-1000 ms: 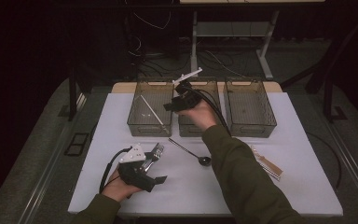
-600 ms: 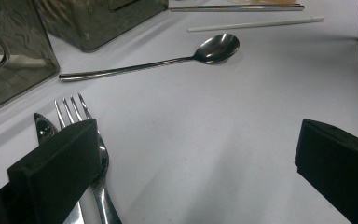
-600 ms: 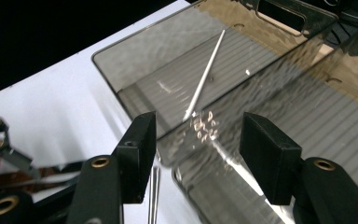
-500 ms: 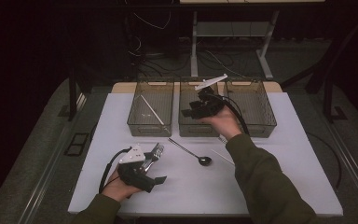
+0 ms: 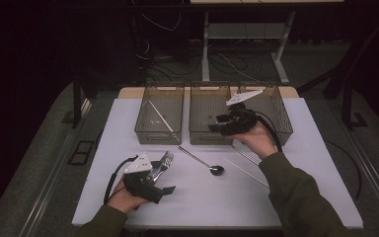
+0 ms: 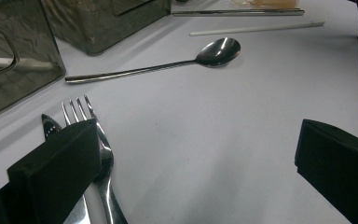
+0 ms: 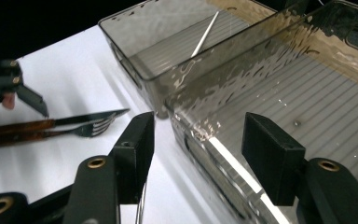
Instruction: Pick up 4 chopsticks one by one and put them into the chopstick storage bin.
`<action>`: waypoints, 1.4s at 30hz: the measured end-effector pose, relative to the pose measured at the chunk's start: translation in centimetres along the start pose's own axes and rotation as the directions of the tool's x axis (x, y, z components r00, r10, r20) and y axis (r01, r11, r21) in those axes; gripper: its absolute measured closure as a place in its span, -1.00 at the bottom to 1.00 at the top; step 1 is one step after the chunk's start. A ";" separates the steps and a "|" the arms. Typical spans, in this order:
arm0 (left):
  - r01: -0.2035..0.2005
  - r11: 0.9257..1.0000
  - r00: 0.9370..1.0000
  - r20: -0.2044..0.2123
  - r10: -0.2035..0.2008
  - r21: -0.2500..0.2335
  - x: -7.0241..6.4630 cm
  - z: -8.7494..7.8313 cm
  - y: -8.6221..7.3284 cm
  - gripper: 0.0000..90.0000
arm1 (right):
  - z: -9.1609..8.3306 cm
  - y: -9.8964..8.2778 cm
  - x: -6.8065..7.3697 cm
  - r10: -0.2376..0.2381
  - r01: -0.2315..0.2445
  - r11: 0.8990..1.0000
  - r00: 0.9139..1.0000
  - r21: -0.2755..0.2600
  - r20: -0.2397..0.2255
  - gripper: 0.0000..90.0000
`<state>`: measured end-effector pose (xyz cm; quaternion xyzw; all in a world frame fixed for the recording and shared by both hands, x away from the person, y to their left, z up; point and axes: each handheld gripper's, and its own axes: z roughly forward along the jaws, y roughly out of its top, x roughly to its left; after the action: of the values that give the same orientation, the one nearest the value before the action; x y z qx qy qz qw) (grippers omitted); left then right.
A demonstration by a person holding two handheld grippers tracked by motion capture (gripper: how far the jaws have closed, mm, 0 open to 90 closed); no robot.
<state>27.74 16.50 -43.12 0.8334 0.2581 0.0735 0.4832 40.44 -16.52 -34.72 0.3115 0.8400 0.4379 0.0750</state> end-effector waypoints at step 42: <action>0.013 1.000 1.000 -0.019 -0.013 -0.005 0.0 0.0 0.0 -1.00 | -9.2 -13.9 0.5 0.018 -0.018 1.000 1.000 0.013 0.014 -0.12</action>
<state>27.72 16.48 -43.15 0.8297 0.2681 0.0789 0.4833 30.03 -28.46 -39.99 0.3227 0.8393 0.4311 0.0748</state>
